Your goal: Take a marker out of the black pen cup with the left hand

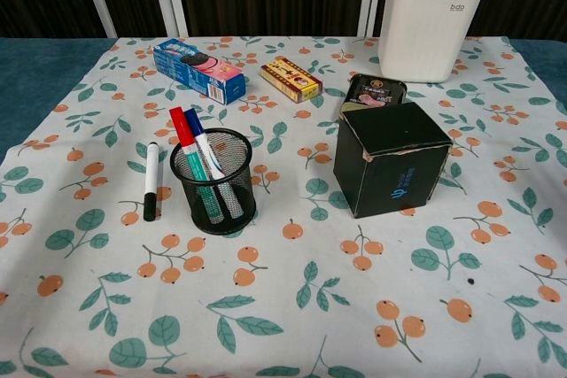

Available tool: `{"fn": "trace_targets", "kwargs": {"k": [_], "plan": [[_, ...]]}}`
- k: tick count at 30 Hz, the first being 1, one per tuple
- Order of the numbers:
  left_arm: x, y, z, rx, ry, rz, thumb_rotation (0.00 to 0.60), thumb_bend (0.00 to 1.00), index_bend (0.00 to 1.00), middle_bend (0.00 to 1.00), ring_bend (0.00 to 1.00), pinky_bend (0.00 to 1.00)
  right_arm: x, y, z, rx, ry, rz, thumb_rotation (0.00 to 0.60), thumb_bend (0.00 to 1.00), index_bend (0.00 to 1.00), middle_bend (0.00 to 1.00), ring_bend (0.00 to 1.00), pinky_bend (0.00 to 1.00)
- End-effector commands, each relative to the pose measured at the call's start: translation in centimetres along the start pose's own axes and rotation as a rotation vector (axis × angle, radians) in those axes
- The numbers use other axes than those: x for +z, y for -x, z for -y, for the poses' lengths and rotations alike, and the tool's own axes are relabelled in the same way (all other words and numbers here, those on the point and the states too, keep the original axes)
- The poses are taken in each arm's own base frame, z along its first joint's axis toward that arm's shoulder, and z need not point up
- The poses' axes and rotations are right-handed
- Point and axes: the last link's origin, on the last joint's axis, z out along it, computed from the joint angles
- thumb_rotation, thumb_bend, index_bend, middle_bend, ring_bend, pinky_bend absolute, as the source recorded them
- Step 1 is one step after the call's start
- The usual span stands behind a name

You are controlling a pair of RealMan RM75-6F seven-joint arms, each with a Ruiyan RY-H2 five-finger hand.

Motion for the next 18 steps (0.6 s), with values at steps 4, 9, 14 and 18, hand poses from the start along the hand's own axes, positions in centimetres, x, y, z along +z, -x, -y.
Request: {"fn": "trace_targets", "kwargs": {"k": [4,9,14,18], "plan": [[-4.6,1.7,2.3,-0.05,0.002,0.0,0.6,0.2,0.21,0.0,0.0,0.0,0.0,0.0,0.1,-0.004,-0.016,-0.006,0.6,0.13,0.08,0.0,0.0,0.17],[-5.7,1.5,2.7,-0.084,0.042,-0.06,0.6,0.2,0.21,0.0,0.0,0.0,0.0,0.0,0.1,-0.007,-0.017,-0.006,0.6,0.13,0.08,0.0,0.0,0.17],[-6.0,1.4,3.2,-0.092,0.035,-0.07,0.6,0.2,0.21,0.0,0.0,0.0,0.0,0.0,0.0,-0.007,-0.013,-0.003,0.6,0.13,0.08,0.0,0.0,0.17],[-6.0,0.9,3.5,-0.1,0.029,-0.089,0.6,0.2,0.21,0.0,0.0,0.0,0.0,0.0,0.0,-0.006,-0.012,-0.003,0.6,0.13,0.08,0.0,0.0,0.17]]}}
